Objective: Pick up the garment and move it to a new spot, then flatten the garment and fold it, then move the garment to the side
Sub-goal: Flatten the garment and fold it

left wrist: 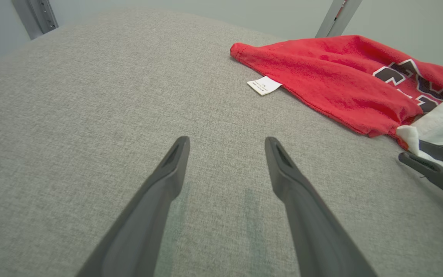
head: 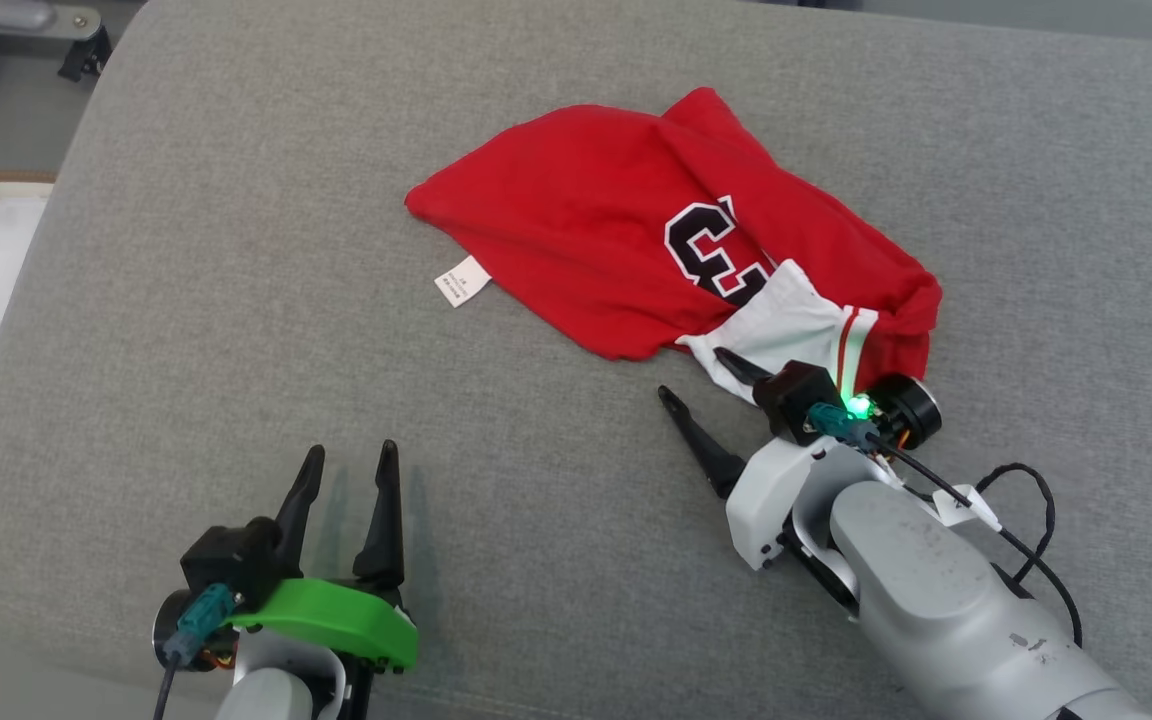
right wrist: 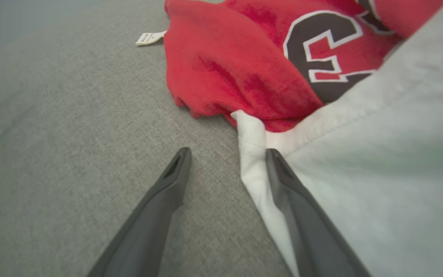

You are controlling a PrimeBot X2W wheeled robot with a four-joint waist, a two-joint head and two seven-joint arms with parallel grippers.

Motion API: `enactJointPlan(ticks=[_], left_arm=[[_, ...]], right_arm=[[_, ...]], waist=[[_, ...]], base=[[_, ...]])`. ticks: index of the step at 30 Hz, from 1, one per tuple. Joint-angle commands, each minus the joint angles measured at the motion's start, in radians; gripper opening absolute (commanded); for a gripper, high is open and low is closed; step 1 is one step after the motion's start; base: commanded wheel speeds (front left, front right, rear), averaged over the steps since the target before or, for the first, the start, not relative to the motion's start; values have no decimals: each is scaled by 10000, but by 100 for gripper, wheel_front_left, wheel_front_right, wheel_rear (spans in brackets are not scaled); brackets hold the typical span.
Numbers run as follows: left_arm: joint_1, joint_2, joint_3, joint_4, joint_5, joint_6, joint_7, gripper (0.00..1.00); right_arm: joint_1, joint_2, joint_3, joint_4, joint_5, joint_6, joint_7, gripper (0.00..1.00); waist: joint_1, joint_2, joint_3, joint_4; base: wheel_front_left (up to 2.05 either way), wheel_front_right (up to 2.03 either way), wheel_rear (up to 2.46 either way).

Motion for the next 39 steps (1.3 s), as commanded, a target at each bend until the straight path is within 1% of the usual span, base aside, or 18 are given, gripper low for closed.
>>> enactJointPlan(ticks=[1, 2, 3, 7, 13, 16, 20, 23, 26, 28, 32, 37, 39], left_arm=[[-211, 22, 9, 16, -41, -24, -32, 100], [-229, 22, 10, 16, -50, -23, -32, 100], [-241, 22, 10, 17, -69, -23, -32, 100], [-206, 21, 22, 37, -84, -24, -32, 100], [-42, 24, -1, 26, 42, -23, -32, 100], [59, 24, -27, 18, 87, -23, -32, 100], [238, 26, -79, 34, 131, -23, -32, 100], [360, 24, -84, 71, 188, -24, -32, 100], [516, 26, -70, 107, 206, -24, -30, 100], [602, 24, -37, 113, 212, -24, -32, 100], [766, 24, 3, 120, 275, -24, -32, 100], [920, 22, 92, 38, 338, -24, -32, 100], [961, 22, 76, 13, 342, -24, -32, 100]], right_arm=[[-6, -61, 54, 250, 85, -19, 42, 41], [9, -67, 78, 340, 125, -19, 66, 15], [20, -75, 94, 388, 144, -19, 76, 0], [36, -51, -27, 133, 131, -7, 93, 0], [203, -44, -554, -1197, -122, -10, 21, 0], [382, -44, -619, -1813, -184, -10, 21, 0], [510, -41, -458, -3061, 65, -10, 20, 0], [221, -44, -284, -3804, 280, -10, 21, 0], [-144, -44, -186, -4303, 505, -10, 18, 0], [-432, -57, -313, -4548, 675, -12, 18, 0], [-912, -55, -1090, -5022, 862, -12, 15, 0], [-919, -79, -2668, -5322, 419, -13, 14, 0], [-684, -368, -3241, -5249, 110, -13, 14, 0]], waist=[[0, 0, 371, 371], [0, 0, 386, 374], [0, 0, 388, 369], [0, 0, 316, 242], [0, 0, -23, -6], [0, 0, -236, -79], [0, 0, -640, -143], [0, 0, -896, -154], [0, 0, -1185, -133], [0, 0, -1330, -116], [0, 0, -1531, -85], [0, 0, -1620, -162], [0, 0, -1626, -220]], base=[[0, 0, 0], [0, 0, 0], [0, 0, 0], [0, 0, 0], [0, 0, 0], [0, 0, 0], [0, 0, 0], [0, 0, 0], [0, 0, 0], [0, 0, 0], [0, 0, 0], [0, 0, 0], [0, 0, 0]])
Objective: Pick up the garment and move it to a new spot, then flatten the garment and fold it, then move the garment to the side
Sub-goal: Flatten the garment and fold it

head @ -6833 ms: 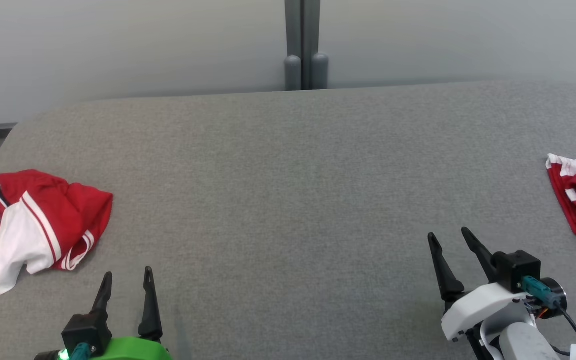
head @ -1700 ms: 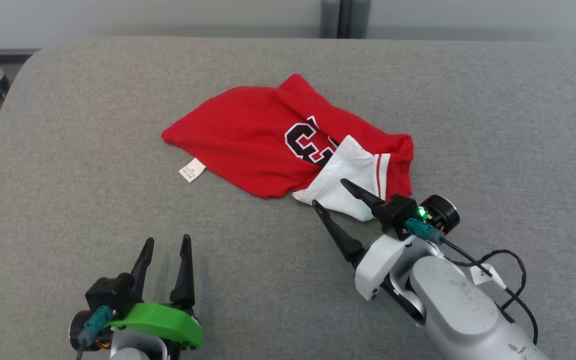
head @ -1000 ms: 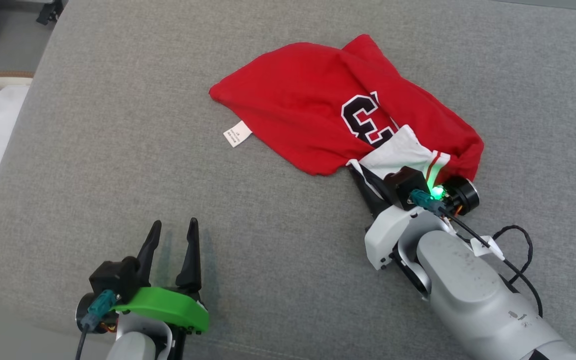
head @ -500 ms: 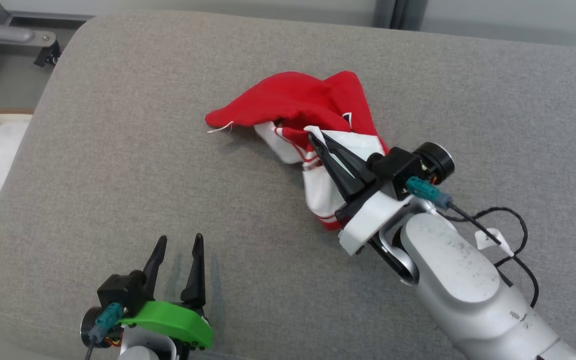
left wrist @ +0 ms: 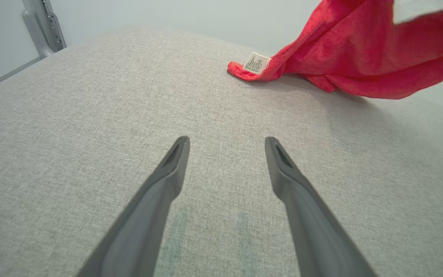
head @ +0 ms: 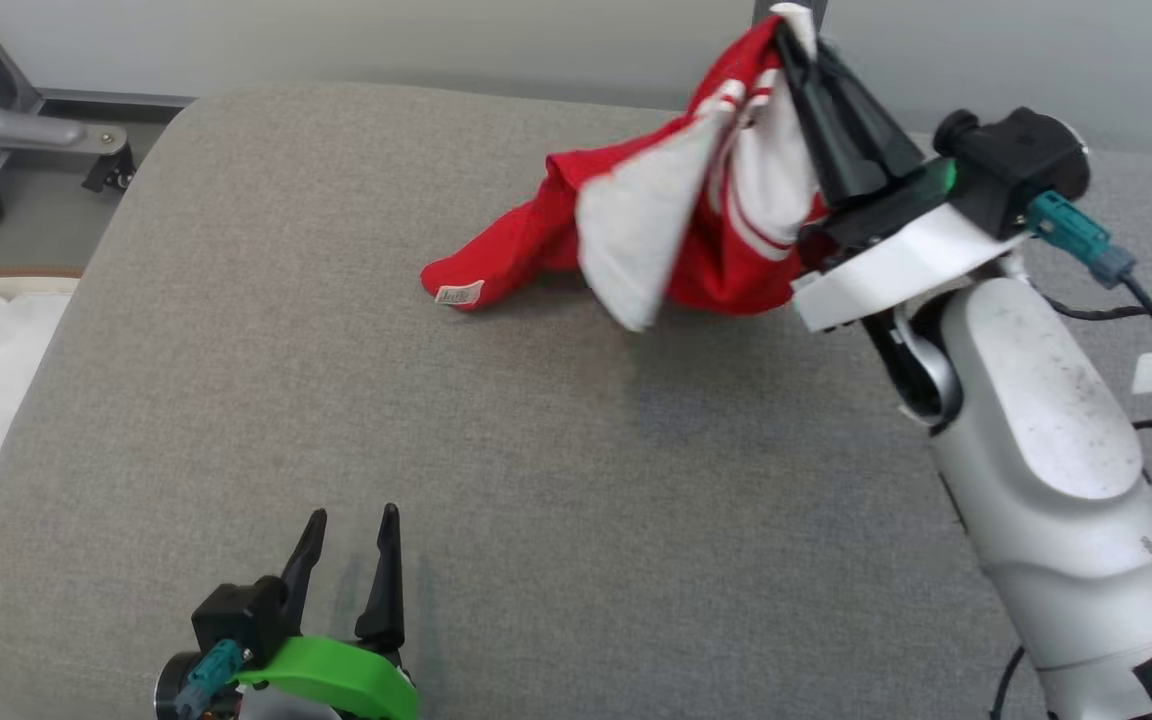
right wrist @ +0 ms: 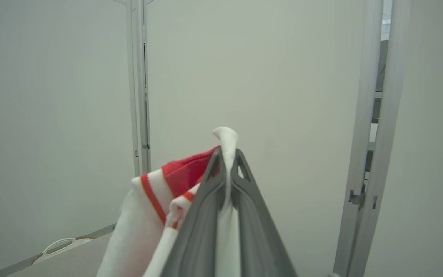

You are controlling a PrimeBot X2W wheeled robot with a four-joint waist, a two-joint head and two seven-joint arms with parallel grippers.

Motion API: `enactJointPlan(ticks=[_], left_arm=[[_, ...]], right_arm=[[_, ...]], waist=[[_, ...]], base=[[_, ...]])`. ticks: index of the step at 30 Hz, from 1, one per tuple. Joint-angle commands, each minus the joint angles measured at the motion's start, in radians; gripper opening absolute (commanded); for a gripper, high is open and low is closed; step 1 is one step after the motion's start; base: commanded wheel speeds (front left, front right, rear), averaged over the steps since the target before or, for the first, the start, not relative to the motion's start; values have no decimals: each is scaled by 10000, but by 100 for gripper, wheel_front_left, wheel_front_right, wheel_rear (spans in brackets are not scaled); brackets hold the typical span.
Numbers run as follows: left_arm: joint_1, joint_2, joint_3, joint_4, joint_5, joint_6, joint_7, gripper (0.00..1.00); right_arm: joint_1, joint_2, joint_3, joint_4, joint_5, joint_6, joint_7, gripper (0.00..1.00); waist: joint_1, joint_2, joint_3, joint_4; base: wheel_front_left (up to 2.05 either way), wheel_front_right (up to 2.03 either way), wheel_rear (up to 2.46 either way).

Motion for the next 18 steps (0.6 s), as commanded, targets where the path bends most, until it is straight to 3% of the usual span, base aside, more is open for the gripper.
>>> enactJointPlan(ticks=[1, 2, 3, 5, 6, 11, 15, 18], left_arm=[[95, 24, -22, -38, 72, -22, -32, 100], [107, 24, -45, -38, 71, -22, -30, 100], [115, 26, -58, -36, 55, -22, -32, 100], [115, 24, -102, 3, 7, -22, -32, 100], [111, 24, -130, 21, -7, -22, -32, 100], [36, 27, -195, 40, -30, -22, -32, 100], [-44, 27, -222, 54, 65, -22, -32, 100], [-86, 29, -242, 68, 119, -22, -32, 100]], right_arm=[[351, -346, -321, 128, -205, -5, -14, 0], [521, -555, -623, 249, -354, -7, -14, 1], [662, -752, -830, 380, -513, -7, -13, 11], [1089, -1201, -1437, 988, -830, -7, -13, 47], [1262, -1357, -1667, 1265, -910, -7, -8, 100], [2080, -1819, -3254, 2109, -1569, -7, -15, 100], [2606, -1540, -4233, 2171, -1985, -7, -15, 100], [2986, -1198, -4374, 2060, -2103, -7, -15, 100]], waist=[[0, 0, -1, -76], [0, 0, 6, -122], [0, 0, 27, -171], [0, 0, 42, -264], [0, 0, 50, -298], [0, 0, 128, -513], [0, 0, 169, -651], [0, 0, 167, -720]], base=[[0, 0, 0], [0, 0, 0], [0, 0, 0], [0, 0, 0], [0, 0, 0], [0, 0, 0], [0, 0, 0], [0, 0, 0]])
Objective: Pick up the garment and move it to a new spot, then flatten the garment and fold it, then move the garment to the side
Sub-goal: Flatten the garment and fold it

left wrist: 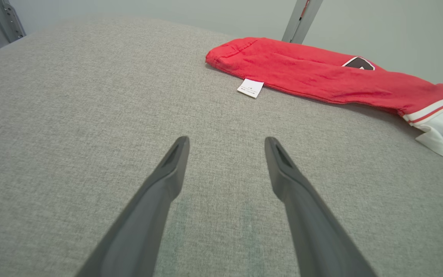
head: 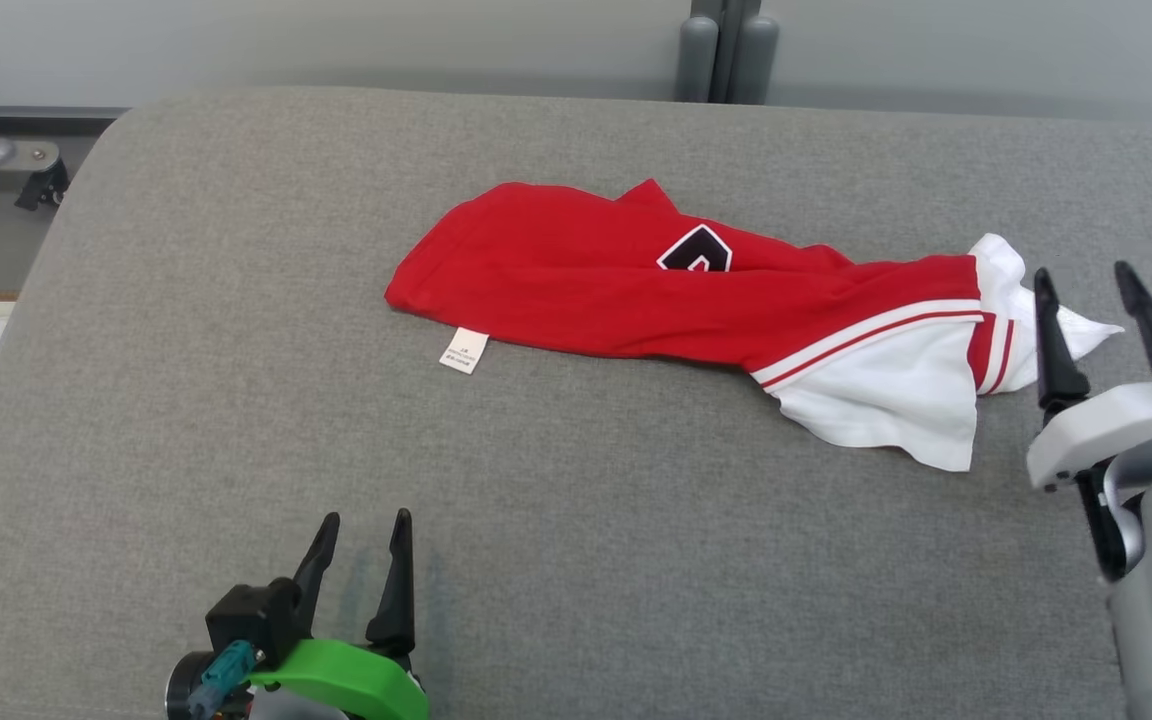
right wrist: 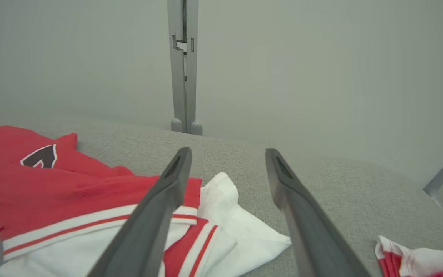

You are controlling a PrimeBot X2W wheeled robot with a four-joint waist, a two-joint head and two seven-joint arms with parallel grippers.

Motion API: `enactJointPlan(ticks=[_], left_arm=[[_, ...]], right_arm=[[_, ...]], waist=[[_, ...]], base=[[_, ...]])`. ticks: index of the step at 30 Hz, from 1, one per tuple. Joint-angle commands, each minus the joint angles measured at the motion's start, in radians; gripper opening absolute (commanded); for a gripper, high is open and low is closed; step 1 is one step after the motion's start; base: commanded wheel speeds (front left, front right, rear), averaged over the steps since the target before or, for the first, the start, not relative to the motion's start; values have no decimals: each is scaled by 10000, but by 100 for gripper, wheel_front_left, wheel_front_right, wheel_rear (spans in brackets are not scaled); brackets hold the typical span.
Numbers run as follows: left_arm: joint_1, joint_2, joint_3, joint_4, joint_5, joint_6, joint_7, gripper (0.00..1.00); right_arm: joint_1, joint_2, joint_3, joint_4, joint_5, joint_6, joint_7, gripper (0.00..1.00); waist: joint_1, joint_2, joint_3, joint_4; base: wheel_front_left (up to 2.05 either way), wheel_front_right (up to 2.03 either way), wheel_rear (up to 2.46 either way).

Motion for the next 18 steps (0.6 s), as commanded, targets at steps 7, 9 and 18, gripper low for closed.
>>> enactJointPlan(ticks=[7, 9, 18], left_arm=[[-81, 33, -89, 7, 95, -22, -32, 100], [-83, 34, -101, 3, 86, -22, -32, 100], [-304, 34, -174, -24, 142, -22, -32, 100]], right_arm=[[1538, 912, 859, 11, 78, -9, -15, 100], [1796, 1025, 979, 165, 153, -9, -15, 100], [1582, 1241, 336, 704, 224, -9, -15, 100]], waist=[[0, -1, 11, -83], [0, -1, 65, -83], [0, -1, 462, 17]], base=[[0, 0, 0], [0, 0, 0], [0, 0, 0]])
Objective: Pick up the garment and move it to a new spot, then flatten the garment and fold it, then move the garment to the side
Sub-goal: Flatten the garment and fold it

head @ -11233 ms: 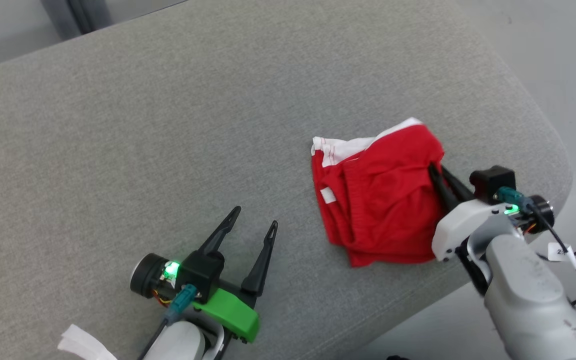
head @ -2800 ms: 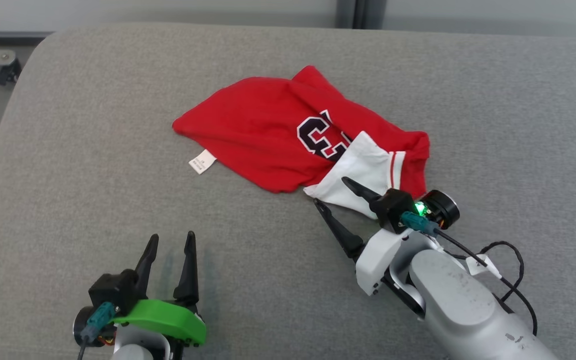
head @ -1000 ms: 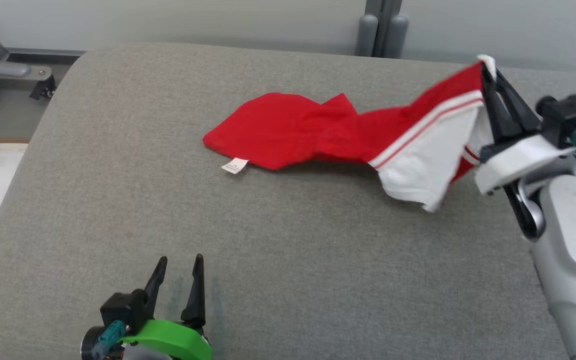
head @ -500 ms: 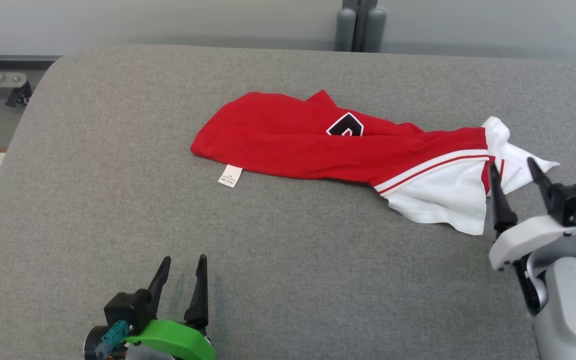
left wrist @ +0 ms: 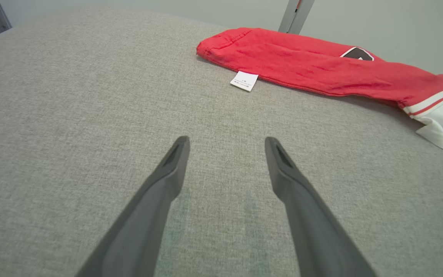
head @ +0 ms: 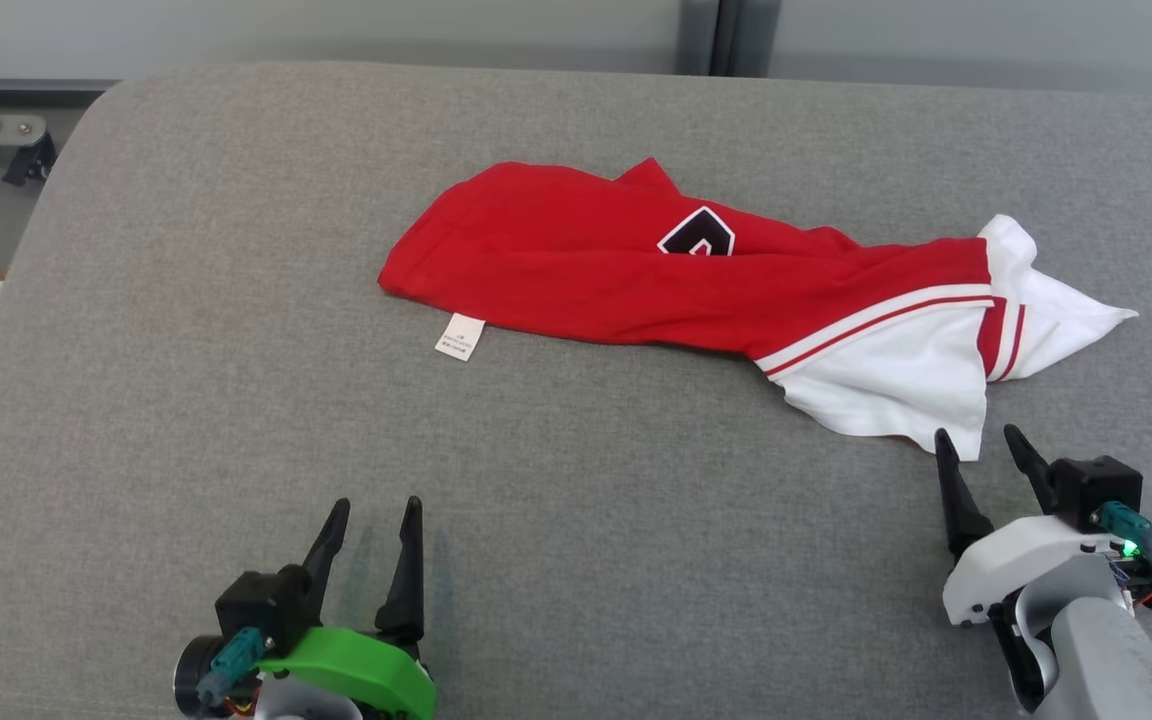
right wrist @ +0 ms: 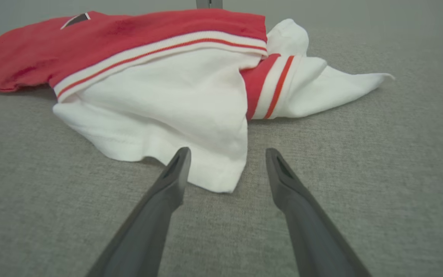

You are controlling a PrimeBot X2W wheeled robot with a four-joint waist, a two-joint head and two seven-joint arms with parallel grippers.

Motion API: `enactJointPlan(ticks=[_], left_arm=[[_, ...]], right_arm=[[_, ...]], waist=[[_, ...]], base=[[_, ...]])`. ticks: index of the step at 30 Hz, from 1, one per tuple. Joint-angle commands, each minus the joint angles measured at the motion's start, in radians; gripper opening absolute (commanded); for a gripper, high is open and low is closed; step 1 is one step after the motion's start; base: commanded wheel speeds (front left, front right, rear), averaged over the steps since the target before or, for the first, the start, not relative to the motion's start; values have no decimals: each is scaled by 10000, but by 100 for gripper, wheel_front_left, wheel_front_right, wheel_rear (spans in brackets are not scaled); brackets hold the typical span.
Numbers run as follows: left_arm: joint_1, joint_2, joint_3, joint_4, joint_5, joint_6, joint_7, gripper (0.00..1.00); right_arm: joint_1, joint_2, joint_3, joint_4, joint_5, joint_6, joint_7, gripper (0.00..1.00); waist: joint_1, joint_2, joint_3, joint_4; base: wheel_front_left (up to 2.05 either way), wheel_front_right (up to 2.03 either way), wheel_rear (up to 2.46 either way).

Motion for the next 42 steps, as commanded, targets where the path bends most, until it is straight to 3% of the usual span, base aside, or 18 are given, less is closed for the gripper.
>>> enactJointPlan(ticks=[1, 3, 5, 6, 7, 13, 19, 24, 26, 27, 35, 42], left_arm=[[-144, 34, 6, -23, 124, -22, -32, 100], [-192, 34, -9, -17, 103, -22, -32, 100], [-251, 34, -27, -7, 99, -22, -32, 100], [-272, 34, -30, 2, 97, -22, -32, 100], [-281, 34, -29, 11, 94, -22, -32, 100], [-146, 34, 91, 117, 130, -23, -32, 100], [113, 34, 242, 170, 235, -23, -32, 100], [149, 33, 281, 148, 313, -23, -32, 100], [123, 36, 339, 137, 317, -23, -32, 100], [91, 34, 363, 132, 326, -23, -32, 100], [-713, 34, 617, 153, 703, -23, -32, 100], [-1978, 43, 925, 636, 1102, -23, -30, 100]], right_arm=[[-183, -4, -126, 218, 29, -9, -15, 100], [-352, 22, -233, 544, 27, -9, -16, 100], [-505, 49, -228, 880, 73, -9, -7, 49], [-565, 58, -194, 1033, 153, -9, -5, 6], [-583, 69, -131, 1195, 220, -9, -4, 0], [-210, -21, -128, 1256, 771, -9, 4, 0], [755, -655, -341, 614, 1437, -14, -4, 0], [1241, -1169, 103, 328, 2099, -14, -7, 0], [1253, -1347, 206, -12, 2183, -14, -8, 50], [1238, -1368, 222, -230, 2196, -14, -7, 100], [860, -726, -132, -2325, 1104, -12, -7, 100], [233, -106, 164, -2651, 533, -12, -7, 100]], waist=[[0, 0, 107, 59], [0, 0, 166, 92], [0, 0, 208, 120], [0, 0, 225, 132], [0, 0, 232, 136], [0, 0, 29, 21], [0, 0, -346, -400], [0, 0, -485, -716], [0, 0, -493, -839], [0, 0, -478, -900], [0, 0, 137, -1304], [0, 0, 1090, -1851]], base=[[0, 0, 0], [0, 0, 0], [0, 0, 0], [0, 0, 0], [0, 0, 0], [0, 0, 0], [0, 0, 0], [0, 0, 0], [0, 0, 0], [0, 0, 0], [0, 0, 0], [0, 0, 0]])
